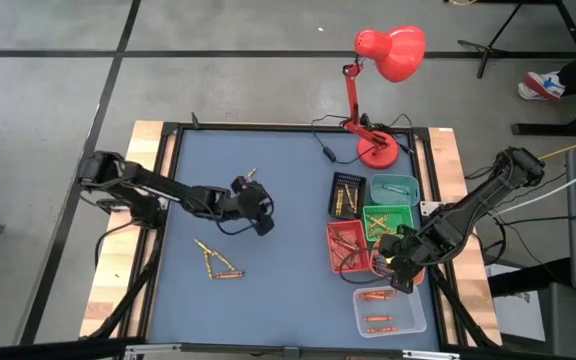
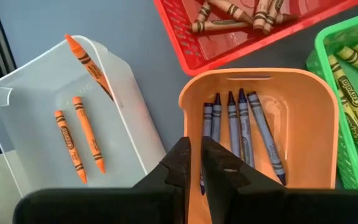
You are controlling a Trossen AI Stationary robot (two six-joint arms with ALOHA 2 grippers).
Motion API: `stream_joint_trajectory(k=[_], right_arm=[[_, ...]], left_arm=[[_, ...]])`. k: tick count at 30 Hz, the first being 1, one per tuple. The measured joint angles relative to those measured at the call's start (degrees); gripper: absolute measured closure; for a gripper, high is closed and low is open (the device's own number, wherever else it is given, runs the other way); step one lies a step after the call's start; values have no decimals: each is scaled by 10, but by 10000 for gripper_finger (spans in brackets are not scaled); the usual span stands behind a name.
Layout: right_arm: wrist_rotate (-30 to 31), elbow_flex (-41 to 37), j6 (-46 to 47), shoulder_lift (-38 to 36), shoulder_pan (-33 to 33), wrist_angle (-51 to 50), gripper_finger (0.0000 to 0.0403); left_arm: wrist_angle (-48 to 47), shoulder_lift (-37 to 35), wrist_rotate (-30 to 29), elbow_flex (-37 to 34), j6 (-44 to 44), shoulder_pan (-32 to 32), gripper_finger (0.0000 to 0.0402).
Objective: Sort crayons
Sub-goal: Put the blue crayon into the orange bin
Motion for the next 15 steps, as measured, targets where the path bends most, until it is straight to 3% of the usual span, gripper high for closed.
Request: stream_joint_trajectory(k=[8,15], right_arm=[[0,0,0,0,0,1,368],[25,0,-1,0,0,2,368]], left_arm=[[-215,-74,57,0,-67,18,310],[-320,-62,90,0,-120,20,310]])
